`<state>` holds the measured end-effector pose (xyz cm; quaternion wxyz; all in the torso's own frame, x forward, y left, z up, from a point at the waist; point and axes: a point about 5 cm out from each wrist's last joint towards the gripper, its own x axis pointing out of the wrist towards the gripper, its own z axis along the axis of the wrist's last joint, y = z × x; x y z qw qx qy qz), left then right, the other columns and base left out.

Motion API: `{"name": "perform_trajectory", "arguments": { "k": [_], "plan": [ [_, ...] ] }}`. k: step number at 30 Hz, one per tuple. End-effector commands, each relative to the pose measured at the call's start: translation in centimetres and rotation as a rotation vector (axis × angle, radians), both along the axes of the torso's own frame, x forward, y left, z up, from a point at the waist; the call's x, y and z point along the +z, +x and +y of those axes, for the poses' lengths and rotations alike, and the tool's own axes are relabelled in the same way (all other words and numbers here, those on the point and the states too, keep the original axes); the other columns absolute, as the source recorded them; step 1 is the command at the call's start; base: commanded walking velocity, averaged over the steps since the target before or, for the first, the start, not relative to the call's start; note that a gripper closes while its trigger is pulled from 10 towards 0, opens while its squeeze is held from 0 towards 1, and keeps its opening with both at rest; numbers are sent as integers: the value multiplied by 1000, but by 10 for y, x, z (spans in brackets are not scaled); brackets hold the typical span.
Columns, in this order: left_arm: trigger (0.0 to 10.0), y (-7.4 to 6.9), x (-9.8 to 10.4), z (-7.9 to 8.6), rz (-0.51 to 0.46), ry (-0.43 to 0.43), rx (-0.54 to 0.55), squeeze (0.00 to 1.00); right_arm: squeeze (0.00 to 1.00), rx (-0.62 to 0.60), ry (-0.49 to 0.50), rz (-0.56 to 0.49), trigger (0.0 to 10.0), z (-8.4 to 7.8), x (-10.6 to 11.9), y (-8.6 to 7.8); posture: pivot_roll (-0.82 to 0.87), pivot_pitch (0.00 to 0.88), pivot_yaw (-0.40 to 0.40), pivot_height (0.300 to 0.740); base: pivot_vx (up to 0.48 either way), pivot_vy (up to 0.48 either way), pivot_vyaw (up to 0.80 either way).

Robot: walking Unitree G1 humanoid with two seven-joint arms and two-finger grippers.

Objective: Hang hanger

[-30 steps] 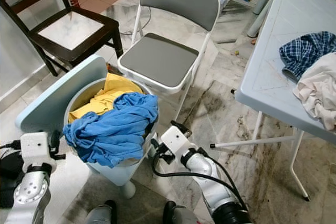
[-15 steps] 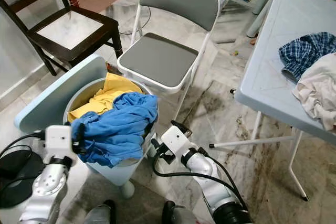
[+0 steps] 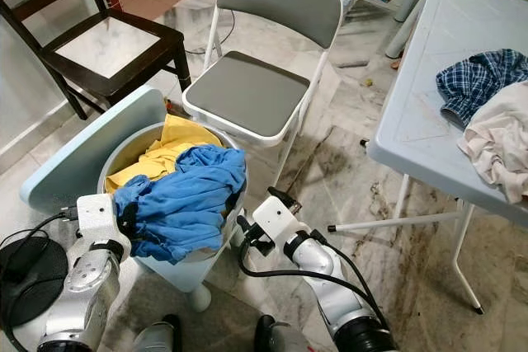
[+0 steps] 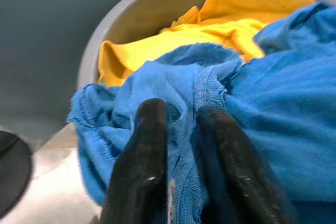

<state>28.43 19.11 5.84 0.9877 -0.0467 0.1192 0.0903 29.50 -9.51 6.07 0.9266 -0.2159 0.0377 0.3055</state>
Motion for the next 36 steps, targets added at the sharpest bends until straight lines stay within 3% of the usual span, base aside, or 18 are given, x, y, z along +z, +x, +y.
{"name": "perform_trajectory", "arguments": {
  "k": [1, 10, 12, 16, 26, 33, 36],
  "plan": [
    [0, 0, 0, -2, 2, -37, 7, 0, 0, 5, -11, 18, 10000, -1, -4, -3, 186, 234, -97, 740, 0, 0, 0],
    [0, 3, -6, -6, 55, -193, 50, 0, 0, 1, -15, 14, 10000, -2, -3, -2, 175, 229, -98, 740, 0, 0, 0],
    [0, 4, -4, -7, 43, -211, 45, 0, 0, 1, -15, 13, 10000, -2, -3, -2, 176, 228, -98, 740, 0, 0, 0],
    [0, 14, 14, -19, -68, -259, -23, 0, 0, -4, -14, 10, 10000, -3, -2, -1, 176, 228, -98, 740, 0, 0, 0],
    [0, 33, 50, -36, -239, -122, -162, 0, 0, -5, -13, -1, 10000, -1, 0, 0, 174, 221, -94, 740, 0, 0, 0],
    [0, 34, 58, -81, -304, -44, -425, 0, 0, -2, -11, -2, 10000, 1, 0, -2, 172, 228, -94, 740, 0, 0, 0],
    [0, 33, 58, -90, -308, -37, -470, 0, 0, 0, -11, -2, 10000, 1, 0, -1, 173, 229, -94, 740, 0, 0, 0]
  ]
}}
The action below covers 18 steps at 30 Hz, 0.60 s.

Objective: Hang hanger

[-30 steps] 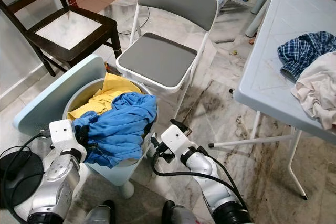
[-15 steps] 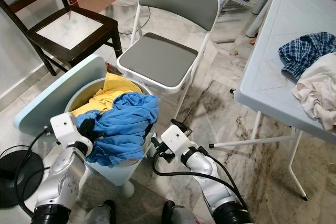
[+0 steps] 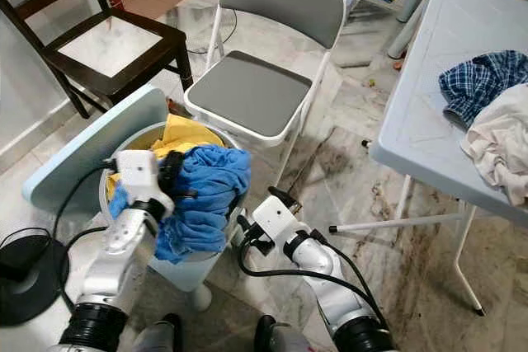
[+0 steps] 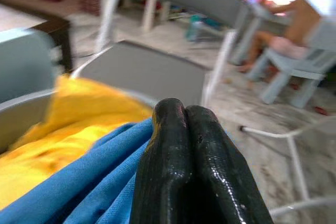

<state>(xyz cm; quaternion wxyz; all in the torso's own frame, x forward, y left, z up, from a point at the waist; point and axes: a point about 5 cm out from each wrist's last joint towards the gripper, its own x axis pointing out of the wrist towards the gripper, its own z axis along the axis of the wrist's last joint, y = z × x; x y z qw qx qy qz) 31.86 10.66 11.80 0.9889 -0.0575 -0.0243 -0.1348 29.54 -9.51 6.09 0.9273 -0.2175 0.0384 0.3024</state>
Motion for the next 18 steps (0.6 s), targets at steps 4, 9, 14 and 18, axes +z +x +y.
{"name": "perform_trajectory", "arguments": {
  "k": [4, 9, 14, 18],
  "plan": [
    [0, -4, -12, -18, 40, 67, -121, 0, 0, 9, -6, -1, 10000, 3, -1, -2, 172, 229, -92, 740, 0, 0, 0],
    [10000, -10, -45, -5, 222, 215, -120, 0, 0, 7, -6, 0, 10000, 3, -1, -3, 169, 232, -90, 740, 0, 0, 0],
    [10000, -17, -56, 14, 275, 273, -81, 0, 0, 7, -8, 3, 10000, 2, -2, -4, 171, 235, -92, 740, 0, 0, 0],
    [10000, -25, -45, 22, 164, 325, -95, 1000, 0, 10, -9, 5, 10000, 2, -2, -3, 182, 237, -96, 740, 0, 0, 0]
  ]
}}
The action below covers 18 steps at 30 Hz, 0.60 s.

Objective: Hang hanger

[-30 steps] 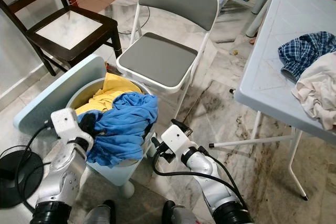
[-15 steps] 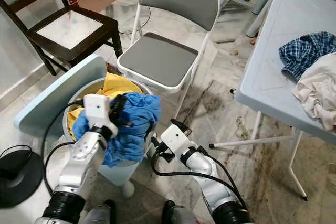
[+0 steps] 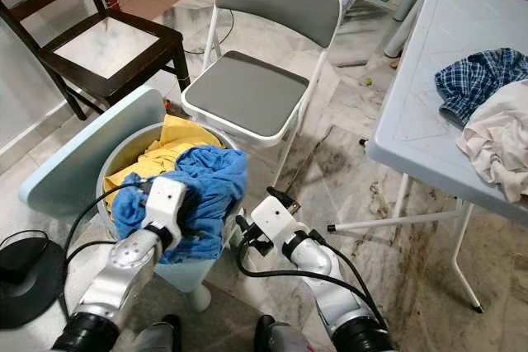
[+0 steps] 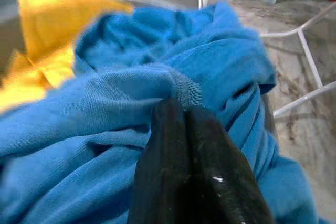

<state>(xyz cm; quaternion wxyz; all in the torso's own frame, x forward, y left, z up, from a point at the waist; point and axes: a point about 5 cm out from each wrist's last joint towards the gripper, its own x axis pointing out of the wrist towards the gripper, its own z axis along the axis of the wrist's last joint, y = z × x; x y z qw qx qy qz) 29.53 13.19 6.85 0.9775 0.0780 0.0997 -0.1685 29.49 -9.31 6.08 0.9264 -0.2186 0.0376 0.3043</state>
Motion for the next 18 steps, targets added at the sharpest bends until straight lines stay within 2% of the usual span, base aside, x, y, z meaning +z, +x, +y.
{"name": "perform_trajectory", "arguments": {
  "k": [1, 3, 5, 6, 7, 8, 10, 11, 12, 13, 17, 18],
  "plan": [
    [10000, -2, 7, -2, -60, 23, -27, 1000, 0, 6, -7, 7, 10000, 0, -2, -3, 183, 237, -97, 740, 0, 0, 0],
    [10000, -3, 22, 9, -153, -15, 56, 1000, 0, 13, -8, 7, 10000, 2, -2, -2, 192, 237, -100, 740, 0, 0, 0],
    [10000, -3, 25, 12, -177, -16, 71, 1000, 0, 14, -8, 7, 10000, 2, -2, -2, 193, 237, -100, 740, 0, 0, 0],
    [10000, -3, 34, 23, -243, -15, 145, 1000, 0, 17, -8, 8, 10000, 3, -2, -2, 195, 236, -101, 740, 0, 0, 0],
    [10000, -3, 36, 26, -257, -19, 165, 1000, 0, 17, -8, 8, 10000, 3, -2, -2, 195, 236, -101, 740, 0, 0, 0],
    [10000, -3, 41, 37, -285, -53, 238, 1000, 0, 20, -9, 8, 10000, 3, -2, -2, 198, 237, -102, 740, 0, 0, 0],
    [10000, -3, 45, 49, -312, -72, 304, 1000, 0, 22, -9, 9, 10000, 3, -2, -2, 201, 237, -103, 740, 0, 0, 0],
    [10000, -3, 47, 55, -324, -79, 337, 369, 0, 23, -10, 9, 10000, 3, -2, -2, 200, 239, -105, 740, 0, 0, 0],
    [10000, -3, 50, 62, -337, -84, 373, 102, 0, 24, -10, 10, 10000, 3, -2, -2, 200, 239, -105, 740, 0, 0, 0],
    [10000, -2, 50, 65, -341, -83, 381, 0, 0, 25, -10, 10, 10000, 3, -2, -2, 200, 239, -106, 740, 0, 0, 0],
    [10000, 0, 46, 79, -305, -91, 447, 0, 0, 26, -11, 11, 10000, 3, -2, -2, 199, 240, -106, 740, 0, 0, 0],
    [10000, 2, 40, 89, -257, -117, 488, 0, 0, 26, -12, 12, 10000, 3, -3, -2, 196, 239, -105, 740, 0, 0, 0]
  ]
}}
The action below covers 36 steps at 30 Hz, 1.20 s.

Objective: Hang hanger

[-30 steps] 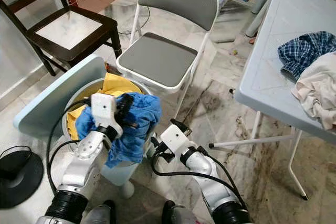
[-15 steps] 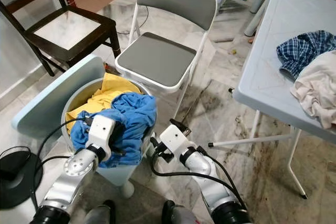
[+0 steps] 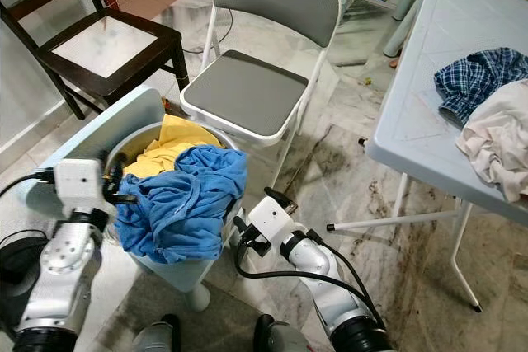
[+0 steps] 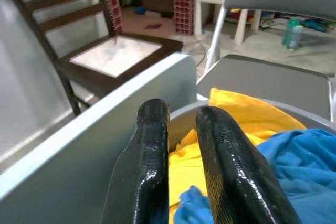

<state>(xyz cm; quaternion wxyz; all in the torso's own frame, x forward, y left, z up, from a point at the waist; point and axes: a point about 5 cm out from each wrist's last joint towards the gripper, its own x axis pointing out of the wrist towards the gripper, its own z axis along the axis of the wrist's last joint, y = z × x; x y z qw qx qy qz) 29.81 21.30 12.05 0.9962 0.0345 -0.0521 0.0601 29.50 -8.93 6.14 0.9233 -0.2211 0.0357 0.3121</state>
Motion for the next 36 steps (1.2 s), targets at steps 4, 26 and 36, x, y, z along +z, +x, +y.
{"name": "perform_trajectory", "arguments": {
  "k": [4, 26, 36],
  "plan": [
    [10000, 6, -29, 24, 172, -151, 55, 0, 0, 7, -7, 13, 10000, -1, -3, -3, 185, 239, -103, 740, 0, 0, 0],
    [10000, 14, -55, 0, 307, -650, -166, 0, 0, 2, -12, 6, 10000, -2, -4, -6, 170, 233, -92, 740, 0, 0, 0],
    [0, 11, -64, -7, 358, -669, -155, 0, 0, -1, -12, 7, 10000, -2, -4, -6, 166, 237, -92, 740, 0, 0, 0]
  ]
}}
